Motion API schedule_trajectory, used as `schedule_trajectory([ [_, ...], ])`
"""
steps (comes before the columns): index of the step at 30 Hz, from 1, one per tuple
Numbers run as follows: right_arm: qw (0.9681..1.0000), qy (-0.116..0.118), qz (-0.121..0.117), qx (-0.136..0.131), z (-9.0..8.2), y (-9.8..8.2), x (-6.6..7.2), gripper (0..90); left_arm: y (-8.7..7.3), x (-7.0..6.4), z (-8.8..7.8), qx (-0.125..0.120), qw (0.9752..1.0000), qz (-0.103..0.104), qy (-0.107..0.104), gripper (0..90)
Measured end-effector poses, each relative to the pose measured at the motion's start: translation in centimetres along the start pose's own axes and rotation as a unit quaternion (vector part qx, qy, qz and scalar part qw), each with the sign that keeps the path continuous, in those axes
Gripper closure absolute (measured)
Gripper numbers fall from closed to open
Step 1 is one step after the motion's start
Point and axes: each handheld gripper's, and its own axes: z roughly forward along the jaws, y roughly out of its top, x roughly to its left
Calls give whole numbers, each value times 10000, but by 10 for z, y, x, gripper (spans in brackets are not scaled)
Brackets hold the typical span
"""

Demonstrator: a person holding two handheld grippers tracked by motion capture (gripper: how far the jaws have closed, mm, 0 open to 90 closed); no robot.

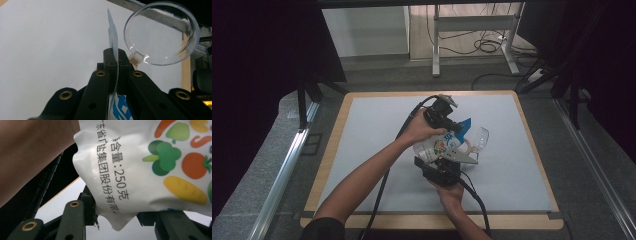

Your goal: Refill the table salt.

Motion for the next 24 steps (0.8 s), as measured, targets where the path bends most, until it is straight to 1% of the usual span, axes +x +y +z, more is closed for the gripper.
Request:
schedule_trajectory([
  [11, 10000, -29, -15, -14, 0, 0, 1, 585, 0, 1, 0, 1, 10000, -16, -27, 897],
  [17, 9998, -112, -131, -18, 0, 1, 3, 585, 0, 0, 1, 15, 10000, -14, -58, 897],
  [24, 9998, -86, -171, 1, 0, 1, 2, 592, 0, 1, 0, 5, 10000, -38, -51, 896],
])
